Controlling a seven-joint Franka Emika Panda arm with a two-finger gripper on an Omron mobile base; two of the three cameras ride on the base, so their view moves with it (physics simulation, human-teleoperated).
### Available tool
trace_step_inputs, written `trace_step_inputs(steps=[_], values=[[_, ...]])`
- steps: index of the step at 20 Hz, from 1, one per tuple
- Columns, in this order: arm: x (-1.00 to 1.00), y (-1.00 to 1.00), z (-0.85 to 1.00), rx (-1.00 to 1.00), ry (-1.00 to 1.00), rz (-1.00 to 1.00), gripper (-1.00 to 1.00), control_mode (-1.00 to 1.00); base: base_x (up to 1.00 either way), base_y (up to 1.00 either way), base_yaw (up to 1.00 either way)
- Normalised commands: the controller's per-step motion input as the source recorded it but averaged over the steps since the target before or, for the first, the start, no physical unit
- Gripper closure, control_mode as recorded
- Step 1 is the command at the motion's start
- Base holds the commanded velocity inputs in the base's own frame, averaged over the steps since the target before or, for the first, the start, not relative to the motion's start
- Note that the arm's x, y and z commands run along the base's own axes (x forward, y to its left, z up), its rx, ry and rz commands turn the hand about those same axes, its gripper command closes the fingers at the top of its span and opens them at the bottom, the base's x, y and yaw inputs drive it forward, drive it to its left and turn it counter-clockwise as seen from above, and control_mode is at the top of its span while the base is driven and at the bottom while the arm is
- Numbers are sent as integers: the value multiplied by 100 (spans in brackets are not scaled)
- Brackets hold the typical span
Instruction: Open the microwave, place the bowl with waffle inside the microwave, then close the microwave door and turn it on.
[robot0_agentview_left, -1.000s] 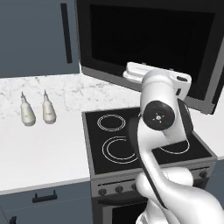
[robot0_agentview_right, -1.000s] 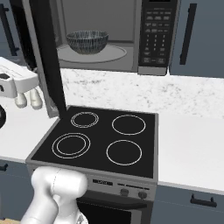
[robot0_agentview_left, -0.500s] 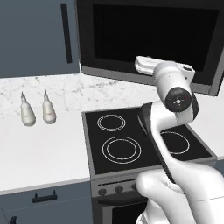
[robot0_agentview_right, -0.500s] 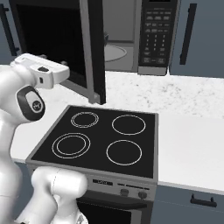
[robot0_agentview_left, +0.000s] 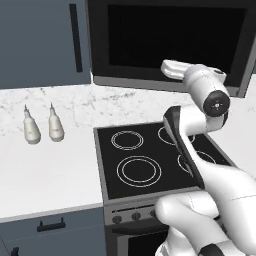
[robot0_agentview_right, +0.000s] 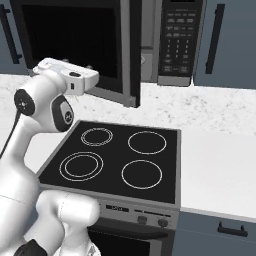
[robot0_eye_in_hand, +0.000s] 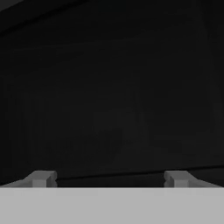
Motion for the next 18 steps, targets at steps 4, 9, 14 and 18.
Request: trace_step_inputs(steps=[4, 9, 14, 18], values=[[42, -25, 0, 2, 3, 2, -100, -100, 0, 0, 0], [37, -21, 1, 2, 7, 1, -100, -100, 0, 0, 0], [32, -17, 3, 0, 10, 0, -100, -100, 0, 0, 0], [34, -15, 0, 0, 6, 1, -100, -100, 0, 0, 0]])
